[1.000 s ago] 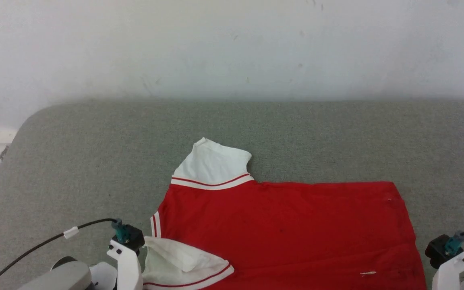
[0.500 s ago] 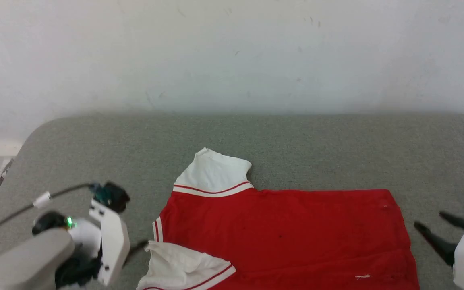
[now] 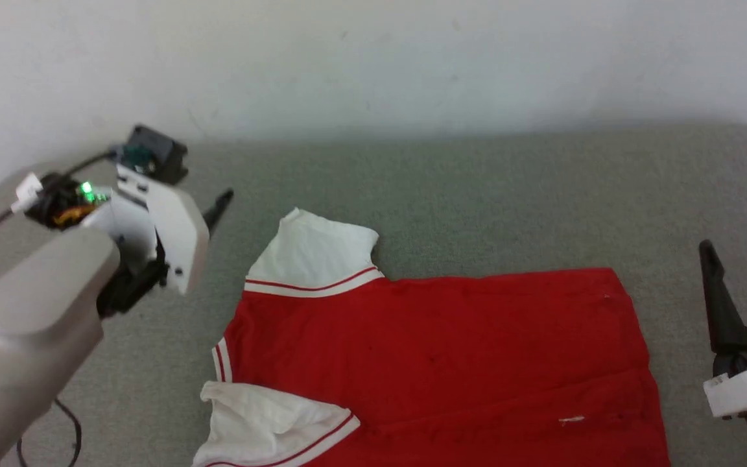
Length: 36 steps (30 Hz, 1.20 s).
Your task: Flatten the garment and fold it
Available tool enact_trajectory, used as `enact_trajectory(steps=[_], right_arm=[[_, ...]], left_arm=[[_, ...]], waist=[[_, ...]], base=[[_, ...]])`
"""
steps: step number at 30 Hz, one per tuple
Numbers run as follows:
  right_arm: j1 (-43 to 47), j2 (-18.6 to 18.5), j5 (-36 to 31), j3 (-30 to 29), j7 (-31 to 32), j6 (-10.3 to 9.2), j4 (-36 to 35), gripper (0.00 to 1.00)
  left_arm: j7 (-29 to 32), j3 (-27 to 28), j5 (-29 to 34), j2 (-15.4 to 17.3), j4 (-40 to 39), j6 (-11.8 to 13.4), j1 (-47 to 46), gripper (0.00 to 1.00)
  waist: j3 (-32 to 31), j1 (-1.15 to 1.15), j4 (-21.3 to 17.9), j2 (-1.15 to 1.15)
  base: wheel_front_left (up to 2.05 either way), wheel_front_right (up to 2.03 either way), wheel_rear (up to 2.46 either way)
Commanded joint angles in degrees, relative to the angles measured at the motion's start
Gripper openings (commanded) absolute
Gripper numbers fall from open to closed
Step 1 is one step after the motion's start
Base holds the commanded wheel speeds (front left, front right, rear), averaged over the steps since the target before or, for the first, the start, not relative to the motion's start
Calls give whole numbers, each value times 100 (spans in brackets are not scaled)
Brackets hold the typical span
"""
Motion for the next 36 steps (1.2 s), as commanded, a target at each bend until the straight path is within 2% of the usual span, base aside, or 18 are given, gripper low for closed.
enact_trajectory(steps=[1,6,10,19,28,29,30,36], right_arm=[[72,201,-176,-100,-156,-4,-162,100],[75,970,-534,-268,-626,-4,-526,100],[3,1184,-656,-114,-732,-4,-588,100],[-325,1321,-840,28,-884,-4,-493,100],[-666,1125,-983,462,-718,-4,-147,100],[-694,1085,-982,483,-713,-4,-105,100],[-710,1041,-975,501,-686,-4,-58,100],[-835,666,-954,565,-480,-4,59,100]], left_arm=[[-52,68,23,-105,173,33,-214,100],[199,140,-13,-452,969,-96,-810,100],[692,176,-250,-720,1554,-327,-1148,100],[2396,-74,-660,-1013,2266,-704,-1682,100],[3338,-616,-443,-944,2586,-789,-1908,100],[3398,-634,-479,-950,2583,-794,-1884,45],[3459,-649,-525,-958,2571,-799,-1855,0],[3320,-714,-698,-914,2369,-810,-1676,0]], waist=[[461,-1,-290,0],[957,-1,-551,0],[1294,-1,-757,0],[1864,-1,-1044,0],[2120,-1,-1186,0],[2105,-1,-1181,0],[2082,-1,-1168,0],[1732,-1,-1031,0]], base=[[0,0,0],[0,0,0],[0,0,0],[0,0,0],[0,0,0],[0,0,0],[0,0,0],[0,0,0]])
